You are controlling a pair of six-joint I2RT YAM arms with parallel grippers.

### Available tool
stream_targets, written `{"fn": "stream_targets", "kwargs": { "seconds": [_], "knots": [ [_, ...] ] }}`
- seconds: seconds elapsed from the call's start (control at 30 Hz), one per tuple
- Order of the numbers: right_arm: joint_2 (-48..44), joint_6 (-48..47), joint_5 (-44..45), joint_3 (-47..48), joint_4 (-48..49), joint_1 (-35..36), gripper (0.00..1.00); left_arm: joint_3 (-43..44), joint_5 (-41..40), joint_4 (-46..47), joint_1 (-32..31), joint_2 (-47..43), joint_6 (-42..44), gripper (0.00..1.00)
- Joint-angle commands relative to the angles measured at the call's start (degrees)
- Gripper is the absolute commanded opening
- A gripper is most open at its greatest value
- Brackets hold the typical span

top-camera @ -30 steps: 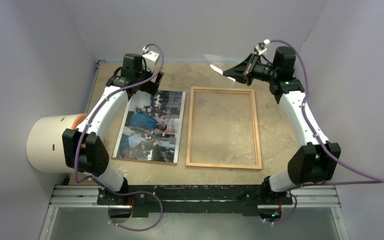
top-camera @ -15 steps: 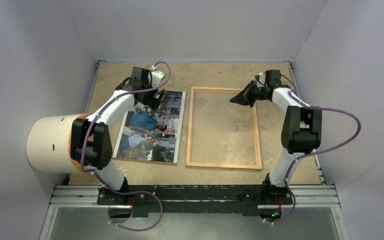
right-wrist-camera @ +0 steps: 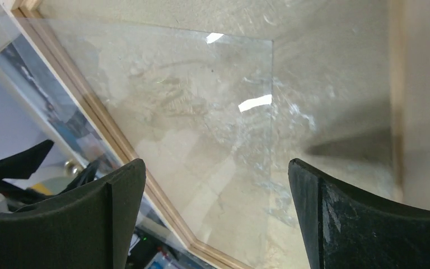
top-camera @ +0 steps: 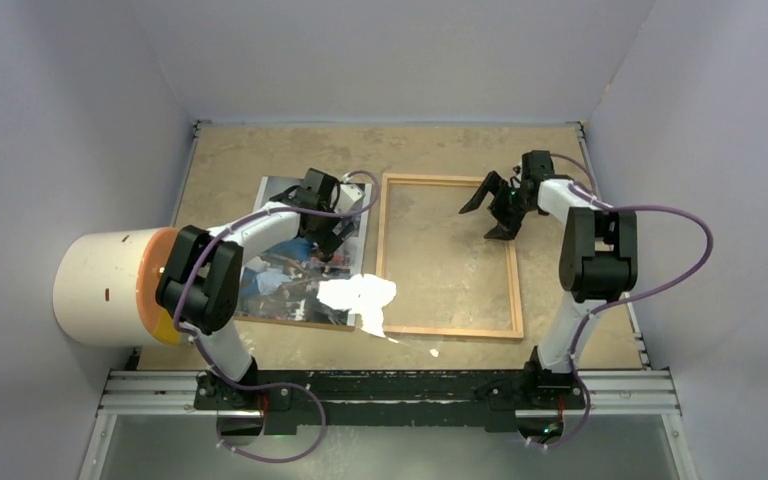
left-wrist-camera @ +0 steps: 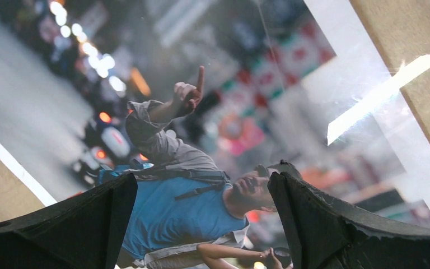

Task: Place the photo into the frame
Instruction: Place the photo frame item in the photo frame, then pick up the photo frame item from the photo frame.

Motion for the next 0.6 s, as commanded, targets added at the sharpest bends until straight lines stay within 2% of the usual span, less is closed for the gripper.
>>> {"fn": "stream_targets", "kwargs": {
  "seconds": [0.0, 0.33, 0.47, 0.57],
  "knots": [
    [-9.0, -2.6, 10.0, -1.1, -4.8, 2.4, 0.99, 0.5, -1.8, 1.8, 0.4, -1.8, 1.8, 1.00],
    [-24.5, -0.2, 5.3, -24.8, 1.1, 6.0, 0.99, 0.4, -2.5, 1.0, 0.5, -2.6, 2.8, 1.00],
    [-27.8, 0.3, 4.8, -28.5, 0.0, 6.5, 0.99, -0.1, -2.4, 0.9, 0.5, -2.3, 2.8, 1.00],
    [-28.4, 1.8, 3.1, -31.2, 2.6, 7.9, 0.99, -0.2, -2.5, 1.1, 0.4, -2.0, 2.8, 1.00]
  ]
}}
